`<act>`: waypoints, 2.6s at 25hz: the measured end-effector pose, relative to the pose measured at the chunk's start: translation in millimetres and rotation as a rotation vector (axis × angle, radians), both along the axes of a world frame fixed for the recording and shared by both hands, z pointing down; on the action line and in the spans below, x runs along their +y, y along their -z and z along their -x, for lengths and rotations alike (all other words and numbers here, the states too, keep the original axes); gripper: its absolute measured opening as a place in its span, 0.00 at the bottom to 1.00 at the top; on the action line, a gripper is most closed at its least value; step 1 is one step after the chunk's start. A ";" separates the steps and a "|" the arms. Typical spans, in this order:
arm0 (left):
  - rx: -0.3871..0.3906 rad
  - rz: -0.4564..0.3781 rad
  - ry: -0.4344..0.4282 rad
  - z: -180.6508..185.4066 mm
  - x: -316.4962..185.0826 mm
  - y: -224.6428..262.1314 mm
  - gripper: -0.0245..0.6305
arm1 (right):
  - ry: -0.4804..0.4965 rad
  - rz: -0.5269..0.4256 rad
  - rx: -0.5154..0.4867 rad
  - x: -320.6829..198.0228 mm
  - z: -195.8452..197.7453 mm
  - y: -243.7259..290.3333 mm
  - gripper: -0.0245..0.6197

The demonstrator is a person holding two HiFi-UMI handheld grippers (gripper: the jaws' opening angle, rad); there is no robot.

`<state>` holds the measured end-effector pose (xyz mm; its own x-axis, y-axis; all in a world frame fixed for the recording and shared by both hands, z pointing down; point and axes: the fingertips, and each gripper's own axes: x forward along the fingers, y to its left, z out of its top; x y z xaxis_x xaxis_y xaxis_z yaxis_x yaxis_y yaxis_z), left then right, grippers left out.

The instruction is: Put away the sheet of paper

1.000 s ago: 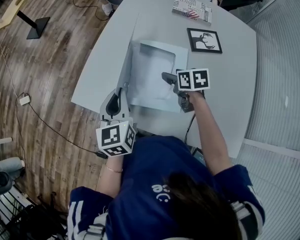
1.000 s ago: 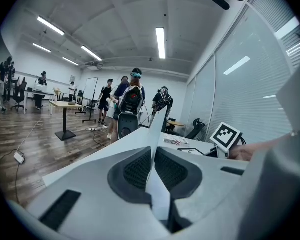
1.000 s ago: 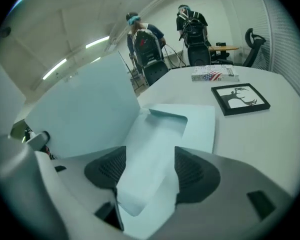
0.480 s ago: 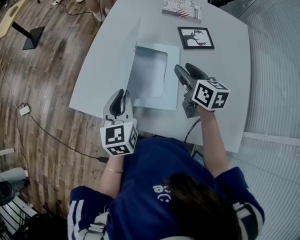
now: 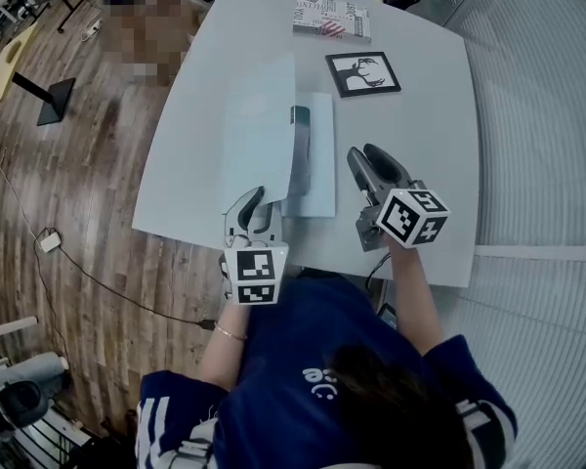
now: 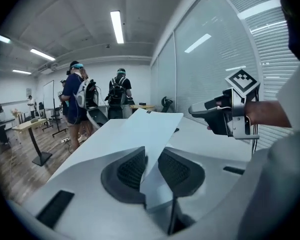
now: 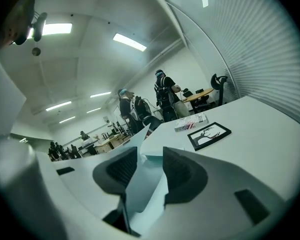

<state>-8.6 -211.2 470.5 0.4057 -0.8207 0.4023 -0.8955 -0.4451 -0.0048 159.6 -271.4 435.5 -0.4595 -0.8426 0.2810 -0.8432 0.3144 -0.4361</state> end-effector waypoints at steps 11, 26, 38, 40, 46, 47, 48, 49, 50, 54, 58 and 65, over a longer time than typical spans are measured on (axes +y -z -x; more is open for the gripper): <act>-0.096 0.061 -0.111 -37.3 11.2 -37.9 0.18 | -0.054 0.000 -0.044 27.4 -22.2 -10.3 0.29; -0.055 0.200 -0.256 -67.6 29.4 -61.7 0.38 | -0.040 0.029 0.009 46.1 -30.2 -30.6 0.29; 0.079 0.351 -0.356 -84.1 50.2 -63.7 0.41 | -0.011 0.002 0.018 44.4 -20.9 -23.2 0.31; 0.129 0.359 -0.376 -86.1 52.4 -57.6 0.41 | 0.000 -0.003 0.016 43.8 -16.7 -21.0 0.31; 0.256 0.299 -0.422 -89.3 55.1 -23.4 0.40 | 0.006 -0.029 0.005 42.8 -10.6 -11.7 0.31; 0.278 0.283 -0.444 -90.1 56.8 -14.3 0.40 | 0.006 -0.036 0.004 42.3 -9.0 -8.8 0.31; 0.296 0.259 -0.470 -90.9 58.5 -3.9 0.40 | 0.006 -0.041 0.005 41.6 -7.4 -6.3 0.31; 0.309 0.225 -0.494 -91.0 59.3 7.5 0.40 | 0.006 -0.044 0.005 40.7 -5.5 -4.3 0.31; 0.320 0.184 -0.510 -89.8 58.9 19.2 0.40 | 0.006 -0.047 0.005 39.7 -3.5 -2.8 0.31; 0.404 0.074 -0.496 -75.1 49.9 57.0 0.40 | 0.006 -0.059 -0.001 38.1 6.4 1.0 0.30; 0.496 0.032 -0.358 -42.2 31.2 71.3 0.39 | 0.020 -0.046 0.022 40.3 19.9 -2.4 0.30; 0.397 -0.089 -0.137 16.3 14.3 72.2 0.25 | 0.055 -0.024 0.150 50.6 46.2 -7.5 0.19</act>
<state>-24.9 -196.9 398.3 0.6223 -0.7730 0.1229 -0.7684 -0.5735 0.2841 113.4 -220.8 443.0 -0.4598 -0.8244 0.3301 -0.8793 0.3709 -0.2987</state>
